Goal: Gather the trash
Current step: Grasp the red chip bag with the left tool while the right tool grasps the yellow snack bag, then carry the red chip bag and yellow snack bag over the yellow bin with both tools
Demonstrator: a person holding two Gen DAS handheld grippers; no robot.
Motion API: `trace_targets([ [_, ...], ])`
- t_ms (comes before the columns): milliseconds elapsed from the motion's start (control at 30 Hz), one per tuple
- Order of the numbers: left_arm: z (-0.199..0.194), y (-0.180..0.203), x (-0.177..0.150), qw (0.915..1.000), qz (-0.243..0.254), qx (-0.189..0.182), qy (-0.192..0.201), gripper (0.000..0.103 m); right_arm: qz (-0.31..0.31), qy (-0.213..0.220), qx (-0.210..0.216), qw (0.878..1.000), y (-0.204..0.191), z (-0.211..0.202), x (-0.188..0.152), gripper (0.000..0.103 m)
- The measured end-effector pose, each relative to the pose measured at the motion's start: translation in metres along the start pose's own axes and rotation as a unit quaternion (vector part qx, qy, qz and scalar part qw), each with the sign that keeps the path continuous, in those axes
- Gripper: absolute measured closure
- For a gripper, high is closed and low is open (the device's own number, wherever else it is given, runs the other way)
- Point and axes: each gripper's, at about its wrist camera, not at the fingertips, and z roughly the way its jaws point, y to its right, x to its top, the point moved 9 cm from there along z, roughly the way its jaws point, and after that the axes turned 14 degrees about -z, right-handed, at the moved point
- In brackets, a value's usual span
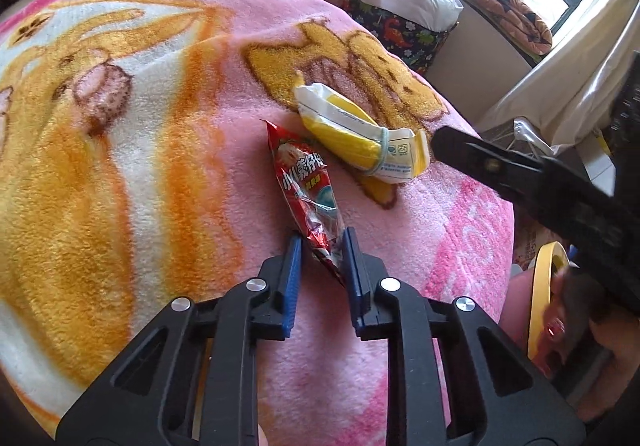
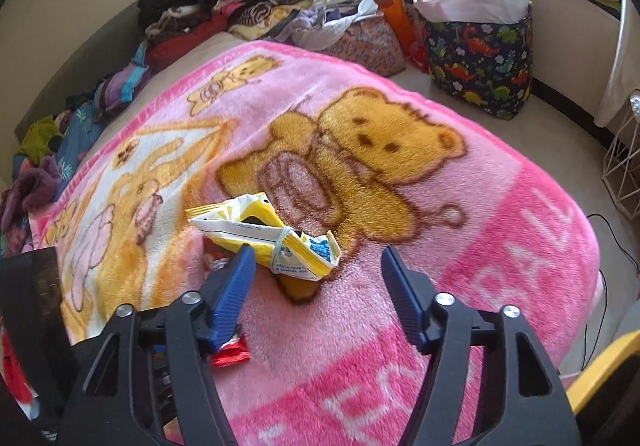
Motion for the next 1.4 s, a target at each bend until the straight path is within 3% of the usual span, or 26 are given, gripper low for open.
trace_targets([
  [133,-0.006,-0.008,-0.001,1.0000,-0.002,-0.002,0.001,0.092,-0.017,-0.012,0.001,1.000,-0.008,0.016,0.002,0.058],
  [233,-0.011,-0.011,-0.002,1.0000,-0.004,-0.003,0.004,0.092,-0.029,-0.020,-0.003,0.999,-0.012,0.021,0.001,0.081],
  [400,-0.018,-0.010,-0.002,0.9999,-0.003,-0.005,0.009,0.092,-0.030,-0.012,-0.006,0.999,-0.014,0.012,-0.004,0.094],
  [933,-0.039,0.027,-0.011,0.9990,0.024,-0.032,0.020,0.092,0.043,0.067,-0.003,0.997,-0.004,-0.073,-0.033,0.096],
  [1400,-0.059,0.068,-0.024,0.9963,0.060,-0.054,0.030,0.092,0.069,0.109,-0.009,0.992,0.004,-0.130,-0.043,0.097],
])
